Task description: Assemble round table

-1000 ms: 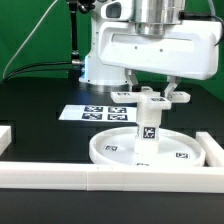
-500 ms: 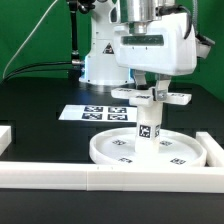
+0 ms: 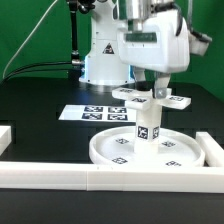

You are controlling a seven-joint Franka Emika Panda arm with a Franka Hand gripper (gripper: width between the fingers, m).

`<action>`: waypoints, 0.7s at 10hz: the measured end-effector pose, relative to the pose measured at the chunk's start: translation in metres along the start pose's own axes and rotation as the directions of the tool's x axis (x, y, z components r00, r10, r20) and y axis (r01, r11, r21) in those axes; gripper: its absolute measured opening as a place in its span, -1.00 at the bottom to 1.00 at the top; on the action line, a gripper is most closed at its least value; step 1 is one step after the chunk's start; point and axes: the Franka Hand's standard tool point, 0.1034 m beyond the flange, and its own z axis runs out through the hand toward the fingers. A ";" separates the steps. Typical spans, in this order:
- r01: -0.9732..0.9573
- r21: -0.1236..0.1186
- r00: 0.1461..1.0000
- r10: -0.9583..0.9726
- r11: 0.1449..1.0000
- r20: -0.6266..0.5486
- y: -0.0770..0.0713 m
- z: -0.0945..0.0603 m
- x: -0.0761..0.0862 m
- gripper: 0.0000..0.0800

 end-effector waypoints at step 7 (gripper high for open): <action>0.020 0.010 0.999 -0.020 1.000 0.037 -0.003 -0.036 -0.013 0.62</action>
Offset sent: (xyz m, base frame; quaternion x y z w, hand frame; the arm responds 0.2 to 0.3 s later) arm 0.0000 0.0000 0.0000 0.0000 0.0000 0.0000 1.0000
